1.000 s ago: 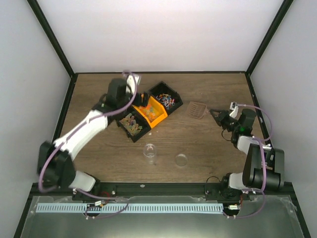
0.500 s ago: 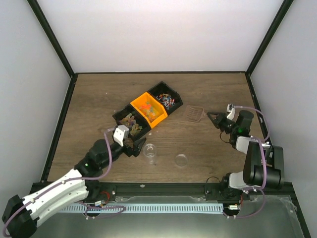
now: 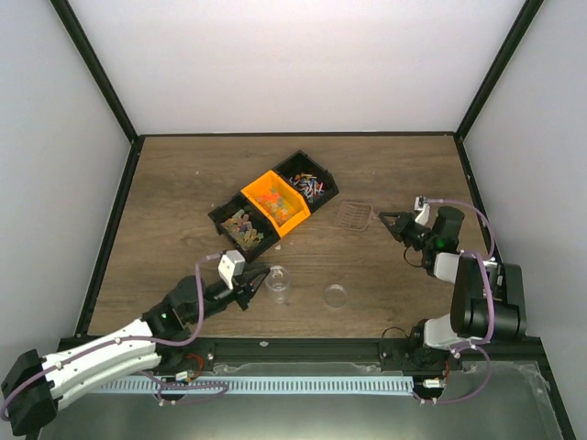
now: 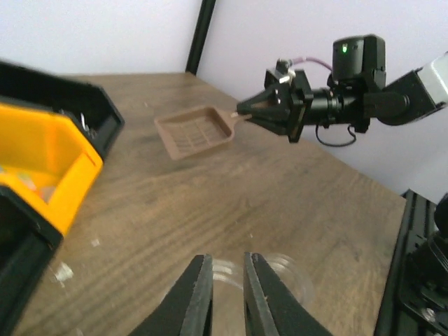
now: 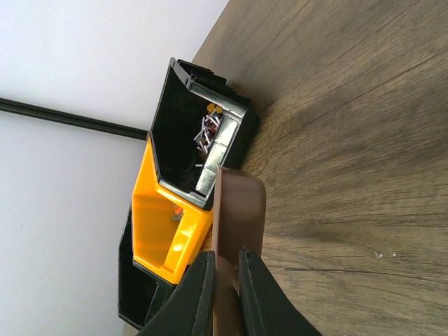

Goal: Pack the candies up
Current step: Move the packing bottle to the center of the board.

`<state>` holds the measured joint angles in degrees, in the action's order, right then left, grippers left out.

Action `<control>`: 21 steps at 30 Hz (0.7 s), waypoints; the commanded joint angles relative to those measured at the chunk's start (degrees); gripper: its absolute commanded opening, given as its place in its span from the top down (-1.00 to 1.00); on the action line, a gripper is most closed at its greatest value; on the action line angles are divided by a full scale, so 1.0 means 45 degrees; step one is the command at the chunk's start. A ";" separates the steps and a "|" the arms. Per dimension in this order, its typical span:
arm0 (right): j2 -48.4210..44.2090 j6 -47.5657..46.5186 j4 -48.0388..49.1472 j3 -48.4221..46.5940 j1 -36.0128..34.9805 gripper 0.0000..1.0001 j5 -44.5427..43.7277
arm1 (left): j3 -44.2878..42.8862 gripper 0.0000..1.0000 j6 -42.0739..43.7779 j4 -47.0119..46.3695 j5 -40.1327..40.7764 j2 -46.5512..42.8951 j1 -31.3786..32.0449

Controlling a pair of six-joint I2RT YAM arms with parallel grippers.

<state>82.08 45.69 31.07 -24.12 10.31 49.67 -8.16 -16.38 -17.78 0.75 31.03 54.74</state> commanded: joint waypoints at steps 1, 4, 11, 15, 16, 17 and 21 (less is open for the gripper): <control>-0.0307 -0.0402 -0.0164 0.0056 -0.0132 0.99 -0.0060 | 0.0935 0.76 -0.0927 -0.0682 -0.0125 -0.0326 0.0553; -0.0254 -0.0436 -0.0129 0.0113 -0.0122 0.99 -0.0080 | 0.1497 0.92 -0.1471 -0.0558 0.0257 -0.1523 0.0914; -0.0092 -0.0493 0.0157 0.0434 -0.0122 0.99 -0.0243 | 0.1877 0.92 -0.1954 0.2185 0.0838 -0.3518 0.0982; 0.0263 -0.0617 0.0080 0.0383 -0.0131 0.99 -0.0376 | 0.2292 0.92 -0.2142 0.1676 0.0477 -0.2956 0.0991; 0.0331 -0.0575 0.0133 0.0365 -0.0123 0.99 -0.0350 | 0.2357 0.92 -0.2190 0.1545 0.0426 -0.2843 0.0994; 0.0406 -0.0490 0.0230 0.0363 -0.0132 0.99 -0.0295 | 0.2385 0.92 -0.2220 0.1507 0.0444 -0.2775 0.0996; 0.0644 -0.0298 0.0477 0.0352 -0.0125 0.99 -0.0192 | 0.2400 0.92 -0.2330 0.1805 0.0674 -0.2981 0.0981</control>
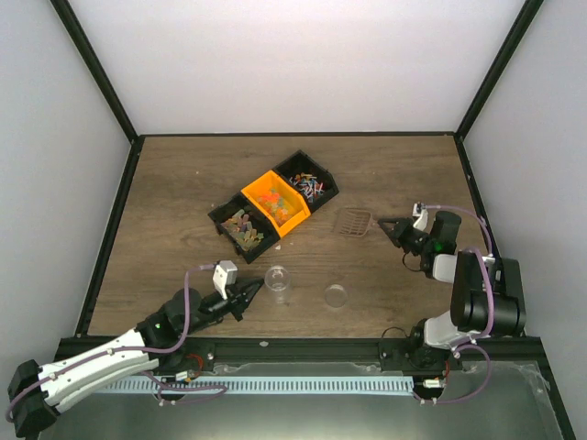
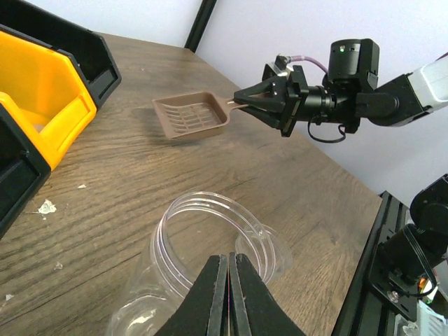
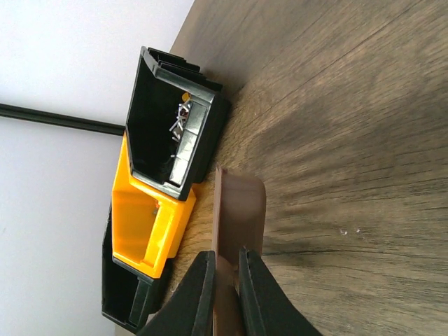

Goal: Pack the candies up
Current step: Move the packing bottle to the center of the board.

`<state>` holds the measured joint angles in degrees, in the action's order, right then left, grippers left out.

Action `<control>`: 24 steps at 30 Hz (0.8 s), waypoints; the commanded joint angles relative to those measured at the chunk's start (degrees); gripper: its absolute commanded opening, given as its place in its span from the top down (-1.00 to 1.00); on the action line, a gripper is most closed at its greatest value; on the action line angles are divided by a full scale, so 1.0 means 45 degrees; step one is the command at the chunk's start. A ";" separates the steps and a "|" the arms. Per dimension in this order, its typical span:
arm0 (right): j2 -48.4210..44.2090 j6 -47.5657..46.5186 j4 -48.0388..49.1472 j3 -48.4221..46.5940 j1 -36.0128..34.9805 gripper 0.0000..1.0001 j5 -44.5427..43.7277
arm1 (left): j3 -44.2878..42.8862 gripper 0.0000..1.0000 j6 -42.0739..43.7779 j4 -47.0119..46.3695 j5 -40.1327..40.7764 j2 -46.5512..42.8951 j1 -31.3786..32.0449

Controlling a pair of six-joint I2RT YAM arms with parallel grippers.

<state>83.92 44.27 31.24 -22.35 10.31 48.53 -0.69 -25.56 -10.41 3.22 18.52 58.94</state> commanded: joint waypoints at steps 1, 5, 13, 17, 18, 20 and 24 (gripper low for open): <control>0.0264 0.0024 0.0449 -0.0042 -0.0125 0.99 0.0046 | 0.0732 0.92 -0.0352 0.0301 0.0209 -0.0309 0.0050; 0.0415 0.0029 0.0487 -0.0042 -0.0127 0.99 0.0027 | 0.0760 0.92 -0.0494 0.0677 0.0220 -0.0668 0.0067; 0.0590 0.0062 0.0607 -0.0017 -0.0123 0.99 0.0055 | 0.0754 0.92 -0.0521 0.0132 0.0049 0.0104 0.0052; 0.0614 0.0011 0.0490 -0.0120 -0.0122 0.99 0.0153 | 0.0599 0.92 -0.0265 -0.0341 0.0080 0.1061 0.0057; 0.0578 0.0019 0.0492 -0.0130 -0.0122 0.99 0.0152 | 0.0543 0.92 -0.0209 -0.0452 0.0076 0.1328 0.0053; 0.0518 -0.0001 0.0430 -0.0121 -0.0139 0.99 0.0145 | 0.0429 0.92 -0.0179 -0.0633 0.0162 0.1761 0.0062; 0.0434 -0.0092 0.0270 -0.0101 -0.0122 0.99 0.0094 | 0.0386 0.92 -0.0089 -0.1042 0.0128 0.2257 0.0045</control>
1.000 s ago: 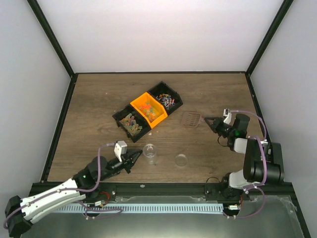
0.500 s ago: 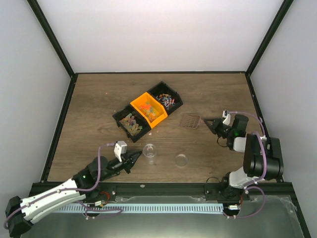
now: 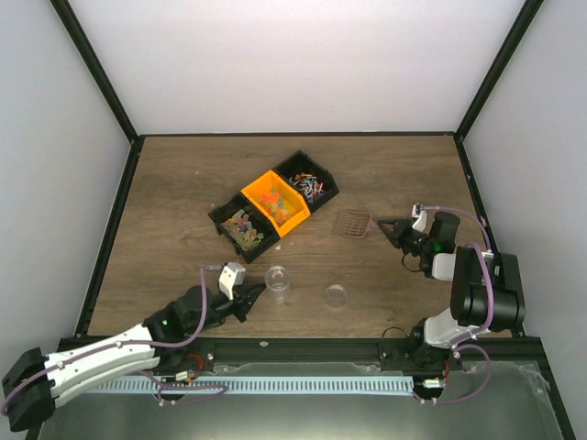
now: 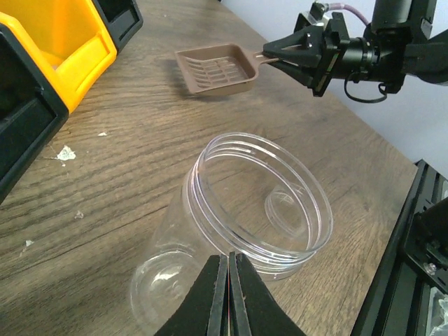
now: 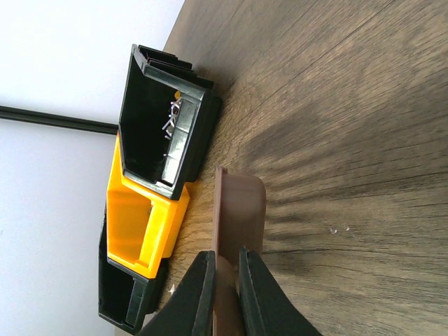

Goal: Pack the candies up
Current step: Move the packing bottle to the center of the board.

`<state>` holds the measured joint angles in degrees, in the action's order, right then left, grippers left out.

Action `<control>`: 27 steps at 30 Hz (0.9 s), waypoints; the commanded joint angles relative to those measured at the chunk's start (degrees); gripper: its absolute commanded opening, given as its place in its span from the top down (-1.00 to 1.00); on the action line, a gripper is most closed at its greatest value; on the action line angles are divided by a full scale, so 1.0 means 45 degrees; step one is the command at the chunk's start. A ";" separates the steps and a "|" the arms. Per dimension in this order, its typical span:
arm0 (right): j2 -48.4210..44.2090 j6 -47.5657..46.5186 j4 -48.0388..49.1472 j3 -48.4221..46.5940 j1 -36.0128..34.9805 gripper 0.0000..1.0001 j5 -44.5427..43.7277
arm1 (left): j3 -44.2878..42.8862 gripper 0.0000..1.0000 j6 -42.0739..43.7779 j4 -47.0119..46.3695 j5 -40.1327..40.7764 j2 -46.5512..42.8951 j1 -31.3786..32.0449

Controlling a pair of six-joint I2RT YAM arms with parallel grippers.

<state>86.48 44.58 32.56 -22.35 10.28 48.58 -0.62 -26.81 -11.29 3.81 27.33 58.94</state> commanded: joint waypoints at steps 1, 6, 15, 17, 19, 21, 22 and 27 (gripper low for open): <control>-0.0118 -0.0170 -0.0007 -0.0110 -0.0117 0.99 0.0082 | 0.0373 0.92 0.0238 -0.0919 0.0025 0.0423 0.0047; -0.0001 -0.0105 0.0109 -0.0131 -0.0131 0.99 0.0112 | 0.0273 0.92 0.0414 -0.1274 0.0242 0.0972 0.0046; -0.0076 -0.0025 0.0090 -0.0094 -0.0119 0.99 0.0144 | -0.0212 0.92 0.0908 -0.2563 0.0252 0.3308 0.0034; -0.0092 0.0030 0.0114 -0.0087 -0.0120 0.99 0.0176 | -0.0342 0.92 0.1019 -0.3006 0.0176 0.4026 0.0047; -0.0142 0.0040 0.0121 -0.0064 -0.0119 0.99 0.0201 | -0.0457 0.92 0.1179 -0.3423 0.0159 0.4578 0.0042; -0.0183 0.0060 0.0095 -0.0048 -0.0117 0.99 0.0200 | -0.0616 0.92 0.1383 -0.3667 0.0201 0.4983 0.0032; -0.0207 0.0056 0.0090 -0.0048 -0.0117 0.99 0.0186 | -0.0674 0.92 0.1445 -0.3781 0.0265 0.5145 0.0041; -0.0183 0.0015 0.0078 -0.0033 -0.0119 0.99 0.0162 | -0.1086 0.92 0.1734 -0.4186 0.0298 0.5940 -0.0042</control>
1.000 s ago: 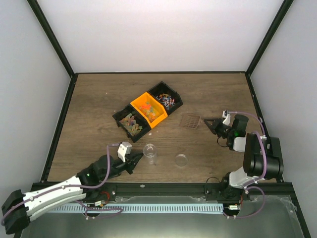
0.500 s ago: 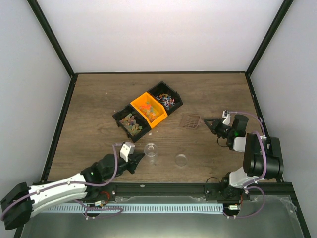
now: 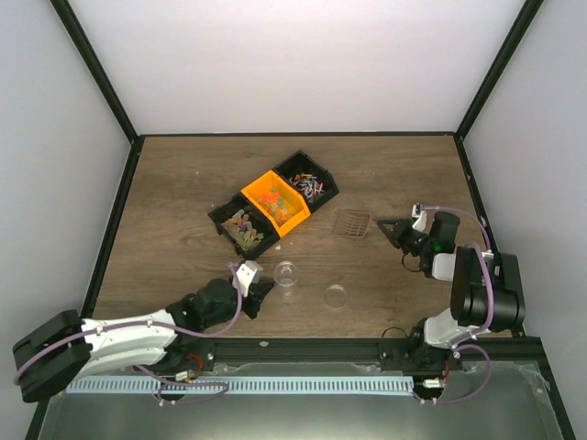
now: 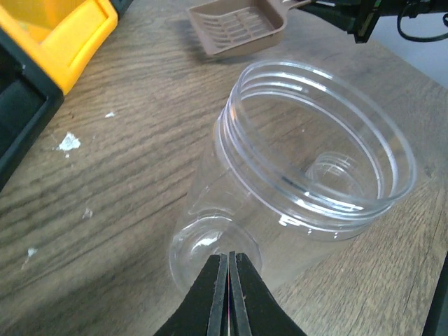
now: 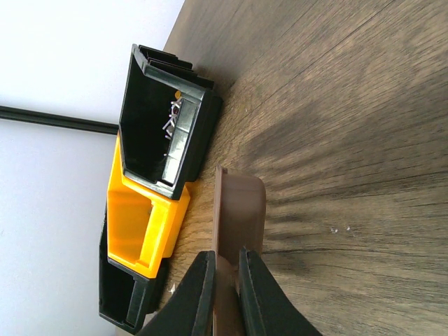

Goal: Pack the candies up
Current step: Move the packing bottle to the center of the board.

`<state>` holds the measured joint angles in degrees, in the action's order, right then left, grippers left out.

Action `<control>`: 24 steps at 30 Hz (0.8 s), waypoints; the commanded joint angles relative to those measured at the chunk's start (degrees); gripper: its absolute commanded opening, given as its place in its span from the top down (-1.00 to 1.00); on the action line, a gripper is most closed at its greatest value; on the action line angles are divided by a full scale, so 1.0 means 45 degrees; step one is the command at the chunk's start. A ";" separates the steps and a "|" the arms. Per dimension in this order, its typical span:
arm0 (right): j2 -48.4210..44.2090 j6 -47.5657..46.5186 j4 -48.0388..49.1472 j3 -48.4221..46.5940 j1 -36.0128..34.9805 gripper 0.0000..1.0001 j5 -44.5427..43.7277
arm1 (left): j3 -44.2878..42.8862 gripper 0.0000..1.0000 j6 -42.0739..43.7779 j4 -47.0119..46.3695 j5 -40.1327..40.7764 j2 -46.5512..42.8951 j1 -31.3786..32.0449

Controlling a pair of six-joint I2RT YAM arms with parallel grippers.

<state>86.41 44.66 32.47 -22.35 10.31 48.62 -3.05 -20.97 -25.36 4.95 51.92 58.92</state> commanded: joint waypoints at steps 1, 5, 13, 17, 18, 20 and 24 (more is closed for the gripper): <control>-0.0151 -0.0009 0.0090 -0.0031 -0.0135 0.99 0.0143 | -0.0628 0.92 0.0483 -0.1165 -0.0034 0.0664 -0.0054; -0.0082 0.0037 0.0191 -0.0033 -0.0122 0.99 0.0205 | -0.0873 0.92 0.0563 -0.1741 -0.0501 0.1739 -0.0088; -0.0199 0.0031 0.0177 0.0024 -0.0123 0.99 0.0219 | -0.1560 0.92 0.0601 -0.2992 -0.1154 0.3711 -0.0103; -0.0270 0.0049 0.0192 0.0086 -0.0137 0.98 0.0250 | -0.1693 0.92 0.0652 -0.3027 -0.1244 0.3860 -0.0115; -0.0293 0.0045 0.0183 0.0099 -0.0123 0.99 0.0233 | -0.1648 0.92 0.0607 -0.3171 -0.1296 0.3822 -0.0108; -0.0286 0.0062 0.0208 0.0087 -0.0122 0.99 0.0227 | -0.1696 0.92 0.0649 -0.3142 -0.1424 0.3828 -0.0131; -0.0317 0.0233 0.0305 0.0006 -0.0124 0.99 0.0353 | -0.1801 0.91 0.0859 -0.2153 -0.1248 0.3405 -0.0237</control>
<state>86.30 44.91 32.62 -22.33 10.28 48.90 -9.93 -18.52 -36.71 -0.36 69.17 58.48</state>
